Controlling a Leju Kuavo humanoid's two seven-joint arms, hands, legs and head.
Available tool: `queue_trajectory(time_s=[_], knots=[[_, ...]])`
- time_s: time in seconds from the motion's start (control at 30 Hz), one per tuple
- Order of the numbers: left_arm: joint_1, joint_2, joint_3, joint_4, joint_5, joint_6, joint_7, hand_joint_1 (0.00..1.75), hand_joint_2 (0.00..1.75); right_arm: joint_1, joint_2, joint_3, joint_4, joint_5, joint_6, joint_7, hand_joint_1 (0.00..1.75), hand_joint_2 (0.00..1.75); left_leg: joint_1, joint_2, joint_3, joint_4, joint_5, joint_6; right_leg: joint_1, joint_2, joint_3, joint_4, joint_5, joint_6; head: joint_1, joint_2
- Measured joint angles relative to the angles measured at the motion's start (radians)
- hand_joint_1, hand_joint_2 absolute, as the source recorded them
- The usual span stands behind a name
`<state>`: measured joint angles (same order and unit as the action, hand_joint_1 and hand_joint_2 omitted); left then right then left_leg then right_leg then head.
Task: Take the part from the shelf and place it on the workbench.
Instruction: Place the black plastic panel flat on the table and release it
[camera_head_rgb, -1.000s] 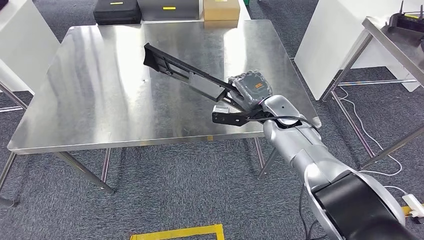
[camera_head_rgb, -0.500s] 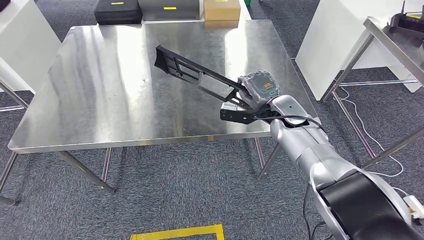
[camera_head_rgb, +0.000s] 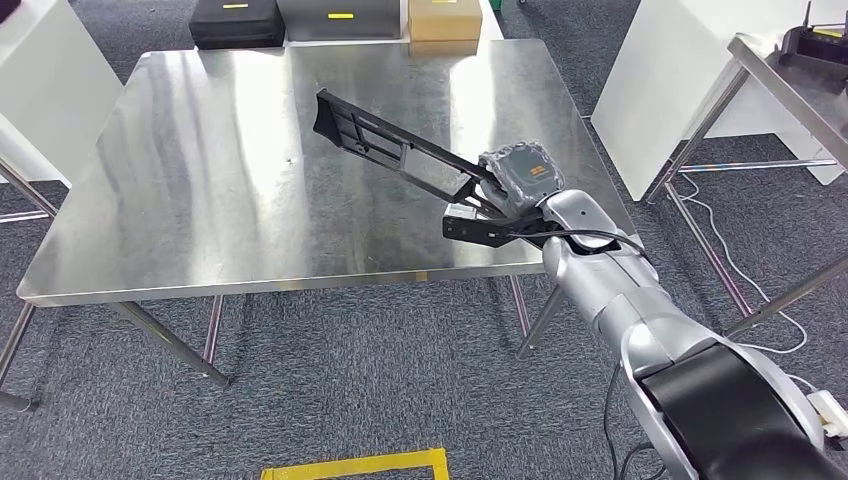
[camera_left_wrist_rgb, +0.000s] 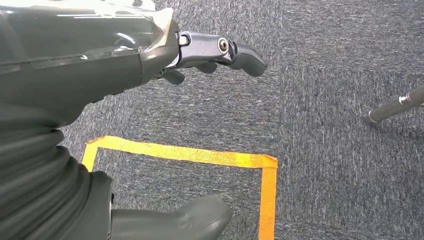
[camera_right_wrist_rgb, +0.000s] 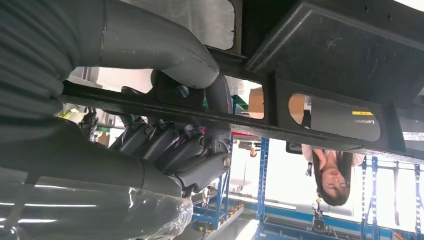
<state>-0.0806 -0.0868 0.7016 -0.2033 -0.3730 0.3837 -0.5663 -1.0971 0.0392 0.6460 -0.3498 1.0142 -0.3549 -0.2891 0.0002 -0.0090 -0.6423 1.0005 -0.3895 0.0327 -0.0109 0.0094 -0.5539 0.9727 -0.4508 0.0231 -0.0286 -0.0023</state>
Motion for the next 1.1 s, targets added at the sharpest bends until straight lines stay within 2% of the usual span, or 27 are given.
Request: queue_trajectory(time_s=[0.17, 0.23, 0.27, 0.33, 0.37, 0.4, 0.43, 0.47, 0.5, 0.57, 0.6, 0.7, 0.77, 0.83, 0.87, 0.9, 0.93, 0.97, 1.03, 1.07, 1.1], knots=[[0.000, 0.002, 0.000, 0.000, -0.003, -0.008, 0.006, 0.00, 1.75, 0.000, 0.001, -0.002, 0.001, 0.007, 0.001, 0.001, 1.75, 1.75, -0.004, -0.001, -0.001, 0.002, -0.005, 0.013, -0.006, -0.001, 0.002, -0.002, -0.003, 0.012, 0.000, 0.000], [0.000, 0.002, 0.000, 0.000, -0.003, -0.009, 0.005, 0.00, 1.75, -0.001, 0.001, -0.003, 0.001, 0.008, 0.000, 0.000, 1.75, 1.75, 0.001, -0.001, 0.007, -0.008, -0.001, 0.022, -0.005, -0.003, -0.009, 0.023, -0.017, 0.015, 0.001, 0.000], [0.000, 0.002, 0.000, 0.000, -0.003, -0.009, 0.006, 0.00, 1.75, -0.001, 0.001, -0.004, 0.000, 0.009, 0.000, 0.000, 1.75, 1.75, 0.004, -0.001, 0.011, -0.013, 0.001, 0.027, -0.005, -0.003, -0.029, 0.063, -0.037, 0.012, 0.002, 0.000], [0.000, 0.002, 0.000, 0.000, -0.003, -0.010, 0.006, 0.00, 1.75, 0.000, 0.000, -0.005, 0.001, 0.010, 0.001, 0.000, 1.75, 1.75, 0.005, -0.003, 0.012, -0.014, 0.001, 0.032, -0.005, -0.004, -0.098, 0.197, -0.091, 0.001, 0.003, 0.000], [0.000, 0.002, 0.000, 0.000, -0.003, -0.010, 0.007, 0.00, 1.75, 0.004, -0.001, -0.006, 0.002, 0.010, 0.001, 0.000, 1.75, 1.75, 0.005, -0.007, 0.012, -0.014, 0.001, 0.032, -0.005, -0.004, -0.134, 0.263, -0.113, -0.001, 0.003, 0.000], [0.000, 0.002, 0.000, 0.000, -0.004, -0.010, 0.008, 0.00, 1.75, 0.008, -0.001, -0.007, 0.002, 0.011, 0.002, 0.000, 1.75, 1.75, 0.004, -0.011, 0.012, -0.013, 0.000, 0.032, -0.005, -0.004, -0.157, 0.301, -0.120, 0.001, 0.003, 0.000], [0.000, 0.002, 0.000, 0.000, -0.004, -0.010, 0.009, 0.00, 1.75, 0.012, -0.002, -0.007, 0.002, 0.011, 0.002, 0.000, 1.75, 1.75, 0.004, -0.018, 0.013, -0.013, -0.001, 0.031, -0.005, -0.004, -0.160, 0.298, -0.110, 0.007, 0.003, 0.000], [0.000, 0.001, 0.000, 0.000, -0.004, -0.010, 0.009, 0.00, 1.75, 0.014, -0.003, -0.007, 0.002, 0.012, 0.002, 0.000, 1.75, 1.75, 0.005, -0.024, 0.013, -0.011, -0.001, 0.029, -0.007, -0.003, -0.141, 0.252, -0.085, 0.014, 0.003, 0.000], [0.001, 0.000, 0.000, 0.000, -0.004, -0.011, 0.009, 0.00, 1.75, 0.014, -0.004, -0.008, 0.002, 0.012, 0.003, 0.000, 1.75, 1.75, 0.005, -0.031, 0.013, -0.009, -0.003, 0.026, -0.009, 0.001, -0.109, 0.178, -0.052, 0.021, 0.003, 0.000], [0.001, 0.000, 0.000, 0.000, -0.004, -0.011, 0.010, 0.00, 1.75, 0.012, -0.006, -0.008, 0.002, 0.014, 0.004, 0.000, 1.75, 1.75, 0.003, -0.042, 0.011, -0.001, -0.007, 0.015, -0.011, 0.011, -0.051, 0.058, -0.003, 0.024, 0.004, 0.000], [0.001, 0.000, 0.000, 0.000, -0.004, -0.011, 0.010, 0.00, 1.75, 0.011, -0.005, -0.008, 0.003, 0.015, 0.005, 0.000, 1.75, 1.75, 0.003, -0.046, 0.009, 0.001, -0.008, 0.008, -0.010, 0.013, -0.038, 0.032, 0.008, 0.020, 0.004, 0.000], [0.005, 0.000, 0.000, 0.000, -0.004, -0.011, 0.010, 0.00, 1.75, 0.011, -0.002, -0.008, 0.002, 0.018, 0.008, 0.000, 1.75, 1.75, 0.007, -0.051, 0.005, 0.004, -0.009, -0.011, -0.008, 0.002, -0.034, 0.026, 0.014, 0.002, 0.004, 0.000], [0.008, 0.000, -0.001, 0.000, -0.004, -0.011, 0.010, 0.00, 1.75, 0.009, 0.000, -0.008, 0.002, 0.018, 0.009, 0.000, 1.75, 1.75, 0.010, -0.031, -0.012, 0.044, -0.036, -0.024, -0.014, -0.006, -0.029, 0.022, 0.017, -0.011, 0.001, 0.000], [0.009, -0.001, -0.001, 0.000, -0.004, -0.011, 0.010, 0.00, 1.75, 0.008, 0.001, -0.009, 0.002, 0.018, 0.012, -0.001, 1.75, 1.75, 0.013, -0.006, -0.069, 0.166, -0.098, -0.035, -0.013, -0.015, -0.026, 0.021, 0.015, -0.022, -0.003, 0.000], [0.009, 0.000, -0.001, 0.000, -0.004, -0.011, 0.011, 0.00, 1.75, 0.009, 0.001, -0.009, 0.002, 0.018, 0.013, -0.002, 1.75, 1.75, 0.014, -0.001, -0.103, 0.235, -0.125, -0.039, -0.012, -0.020, -0.025, 0.021, 0.015, -0.024, -0.003, 0.000], [0.009, 0.000, -0.001, 0.000, -0.004, -0.010, 0.011, 0.00, 1.75, 0.011, 0.001, -0.009, 0.003, 0.019, 0.014, -0.002, 1.75, 1.75, 0.015, 0.002, -0.130, 0.284, -0.139, -0.042, -0.011, -0.025, -0.025, 0.021, 0.014, -0.026, -0.003, 0.000], [0.010, 0.000, -0.001, 0.000, -0.004, -0.010, 0.012, 0.00, 1.75, 0.012, 0.002, -0.009, 0.003, 0.019, 0.014, -0.003, 1.75, 1.75, 0.016, 0.004, -0.138, 0.295, -0.132, -0.043, -0.010, -0.030, -0.024, 0.021, 0.013, -0.027, -0.003, 0.000], [0.010, 0.000, -0.001, 0.000, -0.004, -0.010, 0.013, 0.00, 1.75, 0.013, 0.002, -0.009, 0.003, 0.020, 0.014, -0.004, 1.75, 1.75, 0.017, 0.007, -0.124, 0.263, -0.108, -0.042, -0.010, -0.036, -0.023, 0.021, 0.011, -0.027, -0.003, 0.000], [0.010, 0.001, -0.001, 0.000, -0.004, -0.008, 0.014, 0.00, 1.75, 0.011, 0.004, -0.009, 0.002, 0.021, 0.015, -0.006, 1.75, 1.75, 0.018, 0.020, -0.053, 0.124, -0.043, -0.038, -0.008, -0.043, -0.019, 0.022, 0.007, -0.024, -0.003, 0.000], [0.009, 0.002, -0.001, 0.000, -0.003, -0.008, 0.013, 0.00, 1.75, 0.009, 0.005, -0.010, 0.002, 0.021, 0.015, -0.007, 1.75, 1.75, 0.017, 0.025, -0.021, 0.063, -0.023, -0.035, -0.005, -0.046, -0.018, 0.022, 0.004, -0.021, -0.002, 0.000], [0.009, 0.002, -0.001, 0.000, -0.002, -0.006, 0.013, 0.00, 1.75, 0.007, 0.005, -0.011, 0.002, 0.021, 0.015, -0.007, 1.75, 1.75, 0.015, 0.028, -0.001, 0.025, -0.015, -0.031, -0.001, -0.048, -0.018, 0.023, 0.002, -0.016, -0.001, 0.000]])
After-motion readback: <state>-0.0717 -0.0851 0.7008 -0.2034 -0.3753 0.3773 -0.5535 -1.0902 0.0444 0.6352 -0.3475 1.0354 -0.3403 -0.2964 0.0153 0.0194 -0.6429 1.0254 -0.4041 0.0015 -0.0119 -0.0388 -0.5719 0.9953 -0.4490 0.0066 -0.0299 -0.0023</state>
